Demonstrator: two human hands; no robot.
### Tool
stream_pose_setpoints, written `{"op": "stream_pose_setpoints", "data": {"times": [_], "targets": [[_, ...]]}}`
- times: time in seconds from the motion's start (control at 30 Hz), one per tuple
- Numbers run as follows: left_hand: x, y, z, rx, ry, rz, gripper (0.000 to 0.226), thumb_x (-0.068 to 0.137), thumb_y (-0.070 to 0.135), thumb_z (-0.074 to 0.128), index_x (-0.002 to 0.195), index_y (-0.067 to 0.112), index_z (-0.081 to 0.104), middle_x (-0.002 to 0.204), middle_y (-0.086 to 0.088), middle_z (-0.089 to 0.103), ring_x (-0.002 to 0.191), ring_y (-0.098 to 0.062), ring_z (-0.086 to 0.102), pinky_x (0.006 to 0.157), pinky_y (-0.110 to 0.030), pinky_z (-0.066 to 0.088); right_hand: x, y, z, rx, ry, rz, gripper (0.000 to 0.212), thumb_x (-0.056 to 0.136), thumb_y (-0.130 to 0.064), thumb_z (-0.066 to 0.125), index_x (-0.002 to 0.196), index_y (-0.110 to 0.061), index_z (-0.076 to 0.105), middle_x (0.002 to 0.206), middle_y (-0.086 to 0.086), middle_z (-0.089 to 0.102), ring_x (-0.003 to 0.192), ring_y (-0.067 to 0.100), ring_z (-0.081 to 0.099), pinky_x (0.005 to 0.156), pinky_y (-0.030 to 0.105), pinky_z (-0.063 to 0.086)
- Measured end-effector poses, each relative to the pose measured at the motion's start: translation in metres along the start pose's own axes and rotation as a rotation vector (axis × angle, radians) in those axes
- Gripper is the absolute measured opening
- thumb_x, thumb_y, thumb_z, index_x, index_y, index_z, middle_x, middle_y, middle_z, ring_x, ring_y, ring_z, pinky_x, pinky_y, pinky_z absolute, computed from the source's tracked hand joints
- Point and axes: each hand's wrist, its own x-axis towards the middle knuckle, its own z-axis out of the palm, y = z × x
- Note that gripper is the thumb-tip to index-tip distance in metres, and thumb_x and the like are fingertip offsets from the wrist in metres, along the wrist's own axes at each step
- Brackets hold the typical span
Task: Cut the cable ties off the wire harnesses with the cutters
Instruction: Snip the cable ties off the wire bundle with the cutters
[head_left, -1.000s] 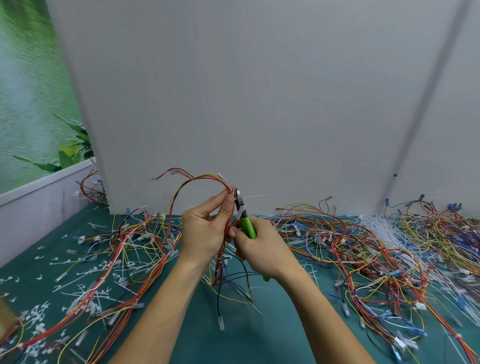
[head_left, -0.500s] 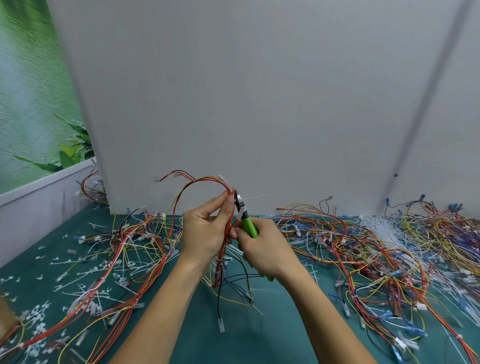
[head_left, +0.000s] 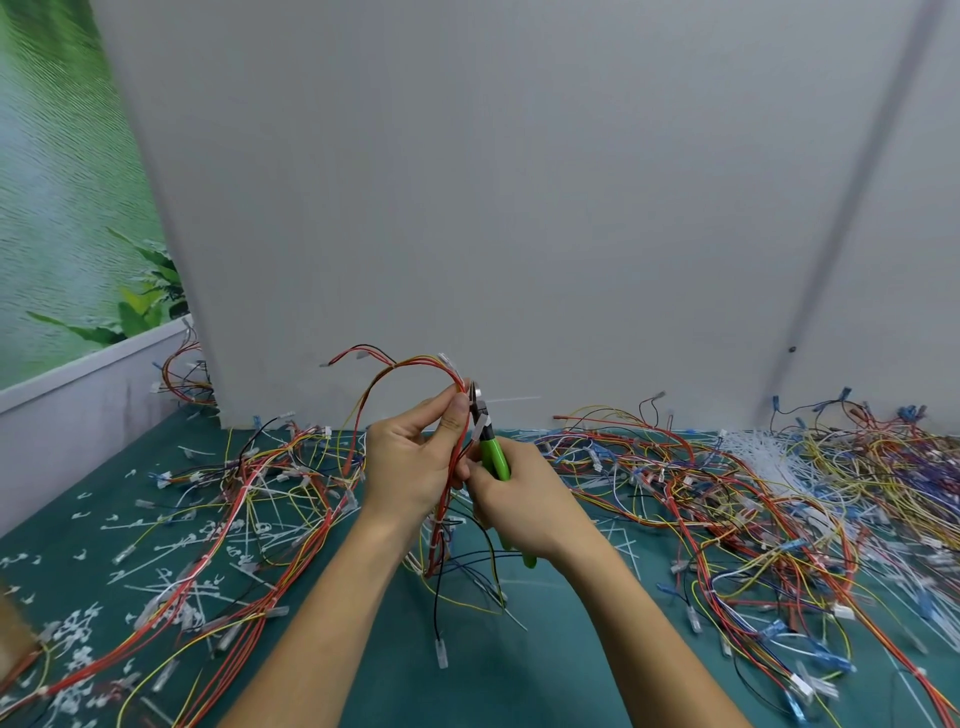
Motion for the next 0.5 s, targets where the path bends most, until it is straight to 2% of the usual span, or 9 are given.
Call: {"op": "stream_pose_setpoints", "data": {"times": [0.07,0.1,0.13,0.2,0.23,0.27,0.3,0.33,0.5], "targets": [[-0.0004,-0.0003,-0.0003,-0.002,-0.004,0.002,0.036,0.084,0.042,0.072,0.115,0.025,0.077,0.066,-0.008,0.066,0.044,-0.011,0.047,0.047,-0.022,0.047,0.0009,0.0006,0.0004,-0.003,0.0,0.01,0.031,0.101,-0.023,0.055,0.071,-0.029,0.056,0.055,-0.01,0.054,0.06,0.016,0.052,0.063,0.039,0.049],[-0.0002,-0.0005,-0.0004,0.0,-0.007,0.006,0.036,0.084,0.042,0.072,0.115,0.024,0.077,0.063,-0.001,0.068,0.044,-0.01,0.048,0.047,-0.021,0.047,0.0015,0.0012,0.0006,0.0,0.0,0.016,0.03,0.101,-0.023,0.055,0.072,-0.029,0.057,0.053,-0.012,0.053,0.058,0.015,0.05,0.063,0.039,0.05],[0.0001,-0.0004,-0.0004,0.003,-0.007,0.009,0.036,0.084,0.042,0.072,0.115,0.024,0.077,0.072,-0.003,0.075,0.046,-0.007,0.051,0.049,-0.021,0.048,0.0019,0.0018,0.0008,0.005,-0.002,0.02,0.03,0.101,-0.023,0.055,0.072,-0.029,0.057,0.051,-0.013,0.053,0.057,0.014,0.049,0.062,0.038,0.049],[0.0007,-0.0003,-0.0005,0.009,0.001,0.016,0.038,0.084,0.042,0.072,0.116,0.023,0.077,0.099,-0.006,0.07,0.052,-0.002,0.055,0.051,-0.02,0.049,0.0023,0.003,0.0013,0.005,-0.003,0.023,0.029,0.102,-0.024,0.055,0.073,-0.029,0.058,0.051,-0.012,0.052,0.054,0.012,0.047,0.059,0.034,0.045],[0.0007,-0.0007,-0.0006,0.008,0.003,0.015,0.039,0.083,0.043,0.072,0.116,0.023,0.077,0.1,-0.004,0.07,0.051,-0.002,0.055,0.05,-0.02,0.049,0.0024,0.0035,0.0014,0.0,-0.001,0.021,0.029,0.102,-0.025,0.055,0.073,-0.029,0.058,0.05,-0.013,0.052,0.052,0.01,0.046,0.058,0.032,0.043],[0.0005,-0.0009,-0.0008,0.008,0.003,0.011,0.039,0.083,0.044,0.072,0.116,0.023,0.077,0.09,-0.006,0.074,0.049,-0.005,0.052,0.049,-0.021,0.048,0.0025,0.0041,0.0013,-0.004,0.003,0.018,0.03,0.102,-0.025,0.055,0.072,-0.029,0.058,0.05,-0.014,0.053,0.05,0.008,0.045,0.056,0.03,0.042],[0.0003,-0.0012,-0.0008,0.01,0.001,0.008,0.04,0.083,0.045,0.072,0.117,0.024,0.077,0.068,-0.008,0.071,0.046,-0.009,0.05,0.047,-0.022,0.048,0.0026,0.0044,0.0012,-0.006,0.007,0.015,0.031,0.102,-0.024,0.055,0.072,-0.029,0.058,0.049,-0.016,0.053,0.048,0.006,0.044,0.054,0.028,0.04],[0.0002,-0.0015,-0.0011,0.013,-0.001,0.008,0.04,0.083,0.046,0.072,0.117,0.025,0.077,0.058,-0.003,0.065,0.045,-0.011,0.049,0.047,-0.023,0.048,0.0025,0.0044,0.0009,-0.003,0.01,0.015,0.032,0.102,-0.024,0.055,0.071,-0.029,0.058,0.049,-0.016,0.053,0.047,0.005,0.043,0.053,0.027,0.04],[0.0008,-0.0034,-0.0025,0.02,-0.009,0.019,0.039,0.083,0.05,0.072,0.116,0.031,0.076,0.056,0.001,0.062,0.045,-0.014,0.051,0.047,-0.025,0.049,0.0025,0.0034,0.0,0.029,0.014,0.027,0.033,0.102,-0.021,0.052,0.07,-0.028,0.059,0.049,-0.014,0.051,0.049,0.009,0.044,0.054,0.032,0.043]]}}
